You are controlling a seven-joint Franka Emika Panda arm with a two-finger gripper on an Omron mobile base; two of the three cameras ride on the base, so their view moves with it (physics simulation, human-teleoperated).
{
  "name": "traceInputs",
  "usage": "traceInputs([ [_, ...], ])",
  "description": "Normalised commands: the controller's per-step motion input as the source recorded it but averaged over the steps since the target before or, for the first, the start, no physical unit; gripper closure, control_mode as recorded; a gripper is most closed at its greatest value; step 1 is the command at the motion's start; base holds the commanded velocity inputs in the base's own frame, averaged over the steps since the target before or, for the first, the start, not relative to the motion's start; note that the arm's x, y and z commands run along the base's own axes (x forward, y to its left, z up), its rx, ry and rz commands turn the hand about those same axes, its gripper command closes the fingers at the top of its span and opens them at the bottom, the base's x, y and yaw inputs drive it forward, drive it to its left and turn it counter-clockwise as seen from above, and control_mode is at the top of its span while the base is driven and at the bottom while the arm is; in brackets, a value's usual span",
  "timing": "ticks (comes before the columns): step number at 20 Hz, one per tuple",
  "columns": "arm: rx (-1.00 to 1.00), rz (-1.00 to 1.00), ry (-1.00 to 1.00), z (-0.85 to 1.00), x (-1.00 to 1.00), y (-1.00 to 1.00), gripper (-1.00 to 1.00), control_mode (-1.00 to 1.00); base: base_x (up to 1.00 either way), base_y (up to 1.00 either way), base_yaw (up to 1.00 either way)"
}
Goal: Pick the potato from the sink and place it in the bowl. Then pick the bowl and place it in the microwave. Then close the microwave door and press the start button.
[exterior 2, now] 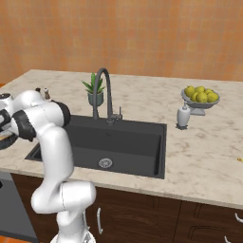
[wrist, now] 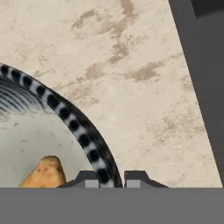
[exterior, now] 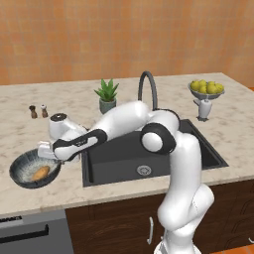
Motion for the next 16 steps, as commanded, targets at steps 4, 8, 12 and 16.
traceInputs([
  [4, 0.0, -0.07, -0.17, 0.69, -0.43, -0.75, 1.0, -1.0, 0.0, 0.0, 0.0],
  [8, 0.01, -0.08, -0.14, 1.0, -0.57, -1.0, 1.0, -1.0, 0.0, 0.0, 0.0],
  [12, 0.1, -0.21, 0.0, 0.82, -0.57, -1.0, 1.0, -1.0, 0.0, 0.0, 0.0],
  [16, 0.26, -0.35, 0.08, 0.53, -0.44, -1.0, 1.0, -1.0, 0.0, 0.0, 0.0],
])
